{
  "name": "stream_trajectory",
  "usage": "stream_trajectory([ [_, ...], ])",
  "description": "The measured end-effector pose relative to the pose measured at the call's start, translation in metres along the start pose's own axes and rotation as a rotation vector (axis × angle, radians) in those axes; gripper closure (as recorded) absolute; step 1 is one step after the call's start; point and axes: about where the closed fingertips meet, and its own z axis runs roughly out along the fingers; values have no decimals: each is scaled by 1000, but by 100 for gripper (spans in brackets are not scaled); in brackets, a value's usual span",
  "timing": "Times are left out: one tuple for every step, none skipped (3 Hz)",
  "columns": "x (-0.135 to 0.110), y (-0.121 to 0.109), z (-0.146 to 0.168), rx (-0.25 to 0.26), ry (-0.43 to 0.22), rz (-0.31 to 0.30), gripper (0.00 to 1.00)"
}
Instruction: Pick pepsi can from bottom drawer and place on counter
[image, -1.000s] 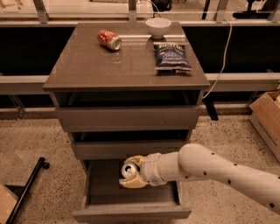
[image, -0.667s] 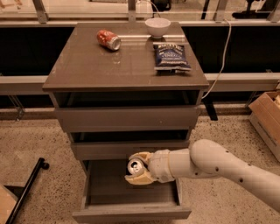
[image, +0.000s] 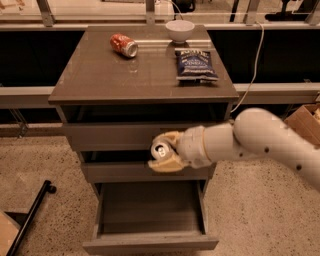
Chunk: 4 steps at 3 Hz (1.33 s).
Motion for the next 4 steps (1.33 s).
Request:
stream_trajectory([
  [-53,-27,-24,62,45,-54,100],
  [-125,-56,-44,146,149,-139,100],
  [-199,-88,-52,218,197,-239,100],
  [-224,-93,-43,222,188,-279,100],
])
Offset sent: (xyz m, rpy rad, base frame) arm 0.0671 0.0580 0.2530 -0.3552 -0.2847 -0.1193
